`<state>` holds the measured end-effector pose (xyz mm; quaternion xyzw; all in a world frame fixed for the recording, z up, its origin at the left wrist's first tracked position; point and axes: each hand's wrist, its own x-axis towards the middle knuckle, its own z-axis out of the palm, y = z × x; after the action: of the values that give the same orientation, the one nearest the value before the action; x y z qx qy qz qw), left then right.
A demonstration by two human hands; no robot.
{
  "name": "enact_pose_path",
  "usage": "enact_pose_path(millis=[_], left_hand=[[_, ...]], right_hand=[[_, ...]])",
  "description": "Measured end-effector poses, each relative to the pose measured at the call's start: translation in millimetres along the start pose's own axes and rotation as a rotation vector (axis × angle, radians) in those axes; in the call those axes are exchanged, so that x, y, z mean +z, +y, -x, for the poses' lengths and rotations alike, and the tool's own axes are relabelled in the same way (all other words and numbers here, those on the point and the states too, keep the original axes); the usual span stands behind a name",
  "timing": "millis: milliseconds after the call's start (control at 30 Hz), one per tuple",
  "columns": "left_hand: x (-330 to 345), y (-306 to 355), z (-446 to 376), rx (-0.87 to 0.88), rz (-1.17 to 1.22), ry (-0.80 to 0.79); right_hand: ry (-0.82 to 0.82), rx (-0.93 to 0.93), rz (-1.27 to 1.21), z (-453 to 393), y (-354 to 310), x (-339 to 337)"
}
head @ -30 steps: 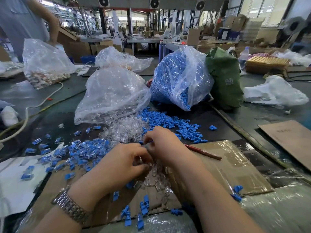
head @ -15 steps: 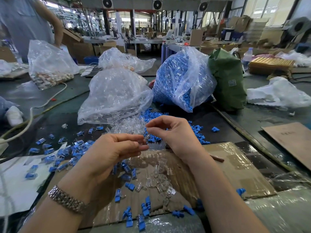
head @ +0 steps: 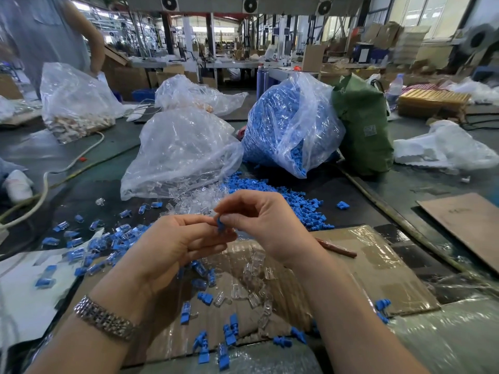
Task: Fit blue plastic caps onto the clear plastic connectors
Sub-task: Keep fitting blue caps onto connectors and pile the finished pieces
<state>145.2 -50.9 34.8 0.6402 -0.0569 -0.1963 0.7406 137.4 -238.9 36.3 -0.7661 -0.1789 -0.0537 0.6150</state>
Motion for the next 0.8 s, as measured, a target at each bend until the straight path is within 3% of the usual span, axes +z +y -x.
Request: enact_pose_path(millis=[167, 333, 500, 800], left_hand=[[-2.8, -0.8, -1.9, -0.018, 0.042, 0.007], [-8.6, 3.9, 0.4, -0.021, 0.101, -0.101], [-3.8, 1.8, -0.6, 0.044, 0.046, 0.044], [1.0, 0.5, 0.5, 0.079, 0.061, 0.024]], right_hand=[[0.029, -0.047, 0.182, -1.1, 4.6, 0.9], [0.07, -0.07, 0.173, -2.2, 4.6, 1.5], [0.07, -0.055, 0.142, -1.7, 3.8, -1.0], [0.084, -0.077, 0.201, 2.0, -3.6, -3.9]])
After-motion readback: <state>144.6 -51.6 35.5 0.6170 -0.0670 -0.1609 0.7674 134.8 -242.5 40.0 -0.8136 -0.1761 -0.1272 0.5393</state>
